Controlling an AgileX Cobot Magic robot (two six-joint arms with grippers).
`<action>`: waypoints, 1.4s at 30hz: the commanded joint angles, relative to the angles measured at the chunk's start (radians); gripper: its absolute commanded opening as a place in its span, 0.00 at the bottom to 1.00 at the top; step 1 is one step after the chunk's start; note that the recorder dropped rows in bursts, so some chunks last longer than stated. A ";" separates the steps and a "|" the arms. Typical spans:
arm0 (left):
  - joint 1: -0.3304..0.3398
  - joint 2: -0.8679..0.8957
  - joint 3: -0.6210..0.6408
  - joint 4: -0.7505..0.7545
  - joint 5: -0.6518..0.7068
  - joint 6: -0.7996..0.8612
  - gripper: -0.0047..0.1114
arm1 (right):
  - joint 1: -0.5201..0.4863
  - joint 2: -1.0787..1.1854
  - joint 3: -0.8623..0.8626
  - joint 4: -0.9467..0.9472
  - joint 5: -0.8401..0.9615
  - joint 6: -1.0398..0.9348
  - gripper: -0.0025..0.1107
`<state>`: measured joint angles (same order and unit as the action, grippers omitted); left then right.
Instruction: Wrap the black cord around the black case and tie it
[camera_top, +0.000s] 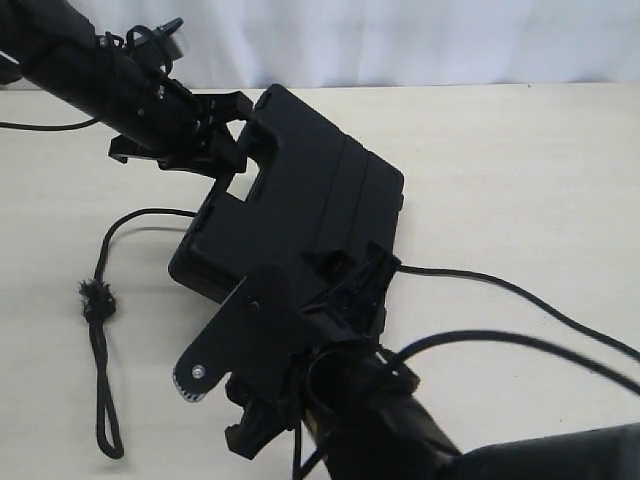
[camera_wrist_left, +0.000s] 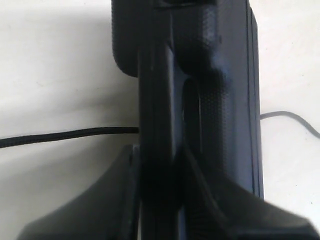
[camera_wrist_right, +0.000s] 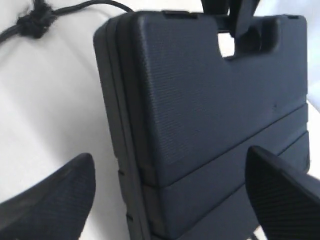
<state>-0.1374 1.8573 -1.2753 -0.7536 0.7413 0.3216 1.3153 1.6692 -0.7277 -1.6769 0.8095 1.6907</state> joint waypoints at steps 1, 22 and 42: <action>-0.002 -0.020 -0.005 -0.051 0.008 -0.002 0.04 | 0.002 0.142 -0.013 -0.067 0.107 0.165 0.69; -0.002 -0.020 -0.005 -0.047 0.010 -0.007 0.04 | -0.016 0.468 -0.215 -0.067 0.412 0.165 0.69; 0.003 -0.023 -0.064 0.117 0.041 0.077 0.45 | -0.041 0.456 -0.185 -0.048 0.412 0.160 0.06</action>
<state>-0.1381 1.8513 -1.2928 -0.6546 0.7512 0.3799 1.2797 2.1397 -0.9312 -1.7522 1.1862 1.8168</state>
